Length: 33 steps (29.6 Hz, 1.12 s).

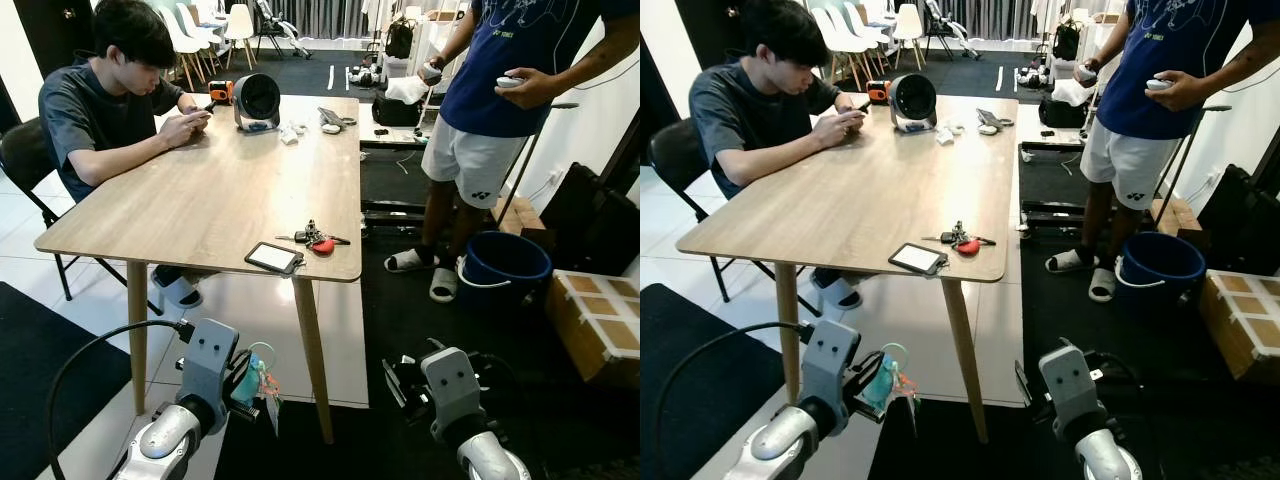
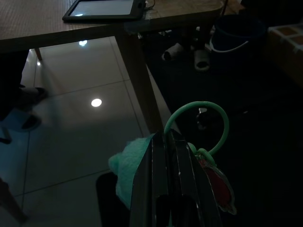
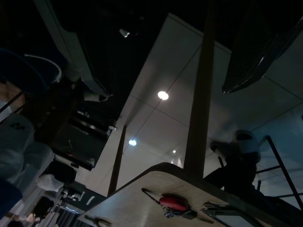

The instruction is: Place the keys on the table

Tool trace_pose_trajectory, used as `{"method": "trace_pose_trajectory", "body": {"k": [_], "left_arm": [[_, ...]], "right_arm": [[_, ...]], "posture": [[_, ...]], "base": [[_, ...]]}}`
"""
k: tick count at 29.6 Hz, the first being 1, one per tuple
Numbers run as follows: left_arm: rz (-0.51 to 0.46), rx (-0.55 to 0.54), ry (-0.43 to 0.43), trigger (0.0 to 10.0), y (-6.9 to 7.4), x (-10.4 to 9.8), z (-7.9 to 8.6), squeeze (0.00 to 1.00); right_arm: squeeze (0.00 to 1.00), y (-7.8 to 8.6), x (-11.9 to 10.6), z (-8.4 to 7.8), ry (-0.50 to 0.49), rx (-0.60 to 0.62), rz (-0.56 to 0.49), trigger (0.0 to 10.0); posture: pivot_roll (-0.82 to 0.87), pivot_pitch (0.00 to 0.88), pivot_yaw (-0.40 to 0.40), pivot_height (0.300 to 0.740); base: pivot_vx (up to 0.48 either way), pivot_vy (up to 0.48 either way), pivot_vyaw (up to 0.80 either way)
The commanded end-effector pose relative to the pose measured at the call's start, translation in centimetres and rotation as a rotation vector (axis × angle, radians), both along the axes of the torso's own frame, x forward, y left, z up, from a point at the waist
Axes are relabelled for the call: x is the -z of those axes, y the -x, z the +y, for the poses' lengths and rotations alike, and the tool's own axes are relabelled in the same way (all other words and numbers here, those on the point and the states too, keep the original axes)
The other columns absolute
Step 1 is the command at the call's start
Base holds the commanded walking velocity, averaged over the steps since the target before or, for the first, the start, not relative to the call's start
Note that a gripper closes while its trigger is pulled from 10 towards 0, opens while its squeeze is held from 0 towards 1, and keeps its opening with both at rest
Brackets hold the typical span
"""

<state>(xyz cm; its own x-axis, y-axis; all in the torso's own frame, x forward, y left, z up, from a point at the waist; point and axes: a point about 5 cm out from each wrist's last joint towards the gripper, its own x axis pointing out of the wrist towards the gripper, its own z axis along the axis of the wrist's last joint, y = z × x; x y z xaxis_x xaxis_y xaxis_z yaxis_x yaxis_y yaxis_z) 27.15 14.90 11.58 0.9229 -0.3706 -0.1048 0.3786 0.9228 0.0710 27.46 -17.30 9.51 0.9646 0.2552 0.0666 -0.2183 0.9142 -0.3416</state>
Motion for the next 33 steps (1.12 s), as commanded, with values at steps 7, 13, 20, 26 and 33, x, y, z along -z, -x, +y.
{"method": "trace_pose_trajectory", "body": {"k": [7,13,20,26,33], "left_arm": [[0.020,-0.022,0.017,10.0,0.56,0.96,-0.23,0.00],[0.019,-0.026,0.015,10.0,0.47,1.07,-0.43,0.00],[-0.010,-0.032,0.016,10.0,0.11,0.58,-0.42,0.00],[-0.026,-0.041,0.015,10.0,0.03,0.45,-0.28,0.00],[-0.031,-0.050,0.007,10.0,-0.09,0.49,-0.25,0.00]], "right_arm": [[0.00,-0.07,0.34,-0.37,0.005,-0.004,0.030,10.0],[0.00,-0.13,0.49,-0.17,-0.015,-0.002,0.034,10.0],[0.00,0.00,0.35,0.15,-0.042,-0.003,0.020,10.0],[0.00,-0.07,0.27,0.33,-0.045,-0.007,0.015,10.0],[0.00,-0.13,0.29,0.40,-0.045,-0.013,0.017,10.0]], "posture": [[0.00,0.096,-0.051,0.740],[0.00,0.091,-0.035,0.740],[0.00,0.090,-0.030,0.740],[0.00,0.089,-0.030,0.740],[0.00,0.089,-0.034,0.740]], "base": [[0.000,0.000,0.00],[0.000,0.000,0.00],[0.000,0.000,0.00],[0.160,0.000,0.00],[0.480,0.000,0.00]]}}
